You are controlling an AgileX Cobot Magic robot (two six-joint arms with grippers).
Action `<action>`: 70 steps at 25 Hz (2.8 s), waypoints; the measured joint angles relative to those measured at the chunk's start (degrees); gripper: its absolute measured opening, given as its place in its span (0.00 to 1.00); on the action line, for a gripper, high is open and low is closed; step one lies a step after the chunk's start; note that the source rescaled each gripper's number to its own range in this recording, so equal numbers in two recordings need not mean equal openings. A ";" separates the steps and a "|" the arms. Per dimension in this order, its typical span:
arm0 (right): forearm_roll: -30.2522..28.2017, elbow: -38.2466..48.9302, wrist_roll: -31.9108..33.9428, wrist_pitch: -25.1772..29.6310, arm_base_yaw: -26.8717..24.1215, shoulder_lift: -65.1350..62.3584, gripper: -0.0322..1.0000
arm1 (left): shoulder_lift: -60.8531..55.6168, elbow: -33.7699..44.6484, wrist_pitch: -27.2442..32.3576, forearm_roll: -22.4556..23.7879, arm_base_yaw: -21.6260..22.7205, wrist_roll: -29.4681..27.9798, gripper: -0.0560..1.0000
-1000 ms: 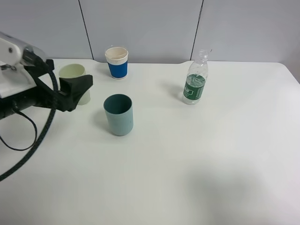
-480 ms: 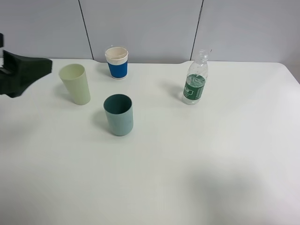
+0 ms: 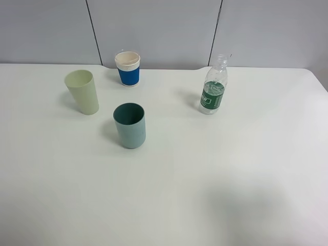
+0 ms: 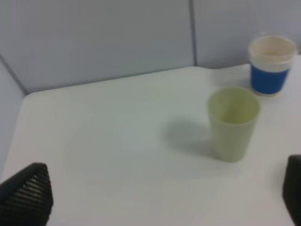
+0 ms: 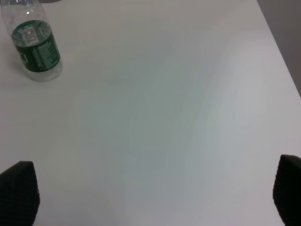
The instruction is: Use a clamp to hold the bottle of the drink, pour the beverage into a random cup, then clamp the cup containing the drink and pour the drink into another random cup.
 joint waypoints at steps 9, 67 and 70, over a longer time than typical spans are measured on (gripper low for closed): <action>0.00 0.00 0.00 0.00 0.00 0.00 1.00 | -13.06 0.00 13.32 -4.25 6.49 1.36 0.99; 0.00 0.00 0.00 0.00 0.00 0.00 1.00 | -25.73 7.45 24.59 -9.41 8.33 -0.98 1.00; 0.00 0.00 0.00 0.00 0.00 0.00 1.00 | -25.73 7.45 24.59 -9.41 8.33 -0.98 1.00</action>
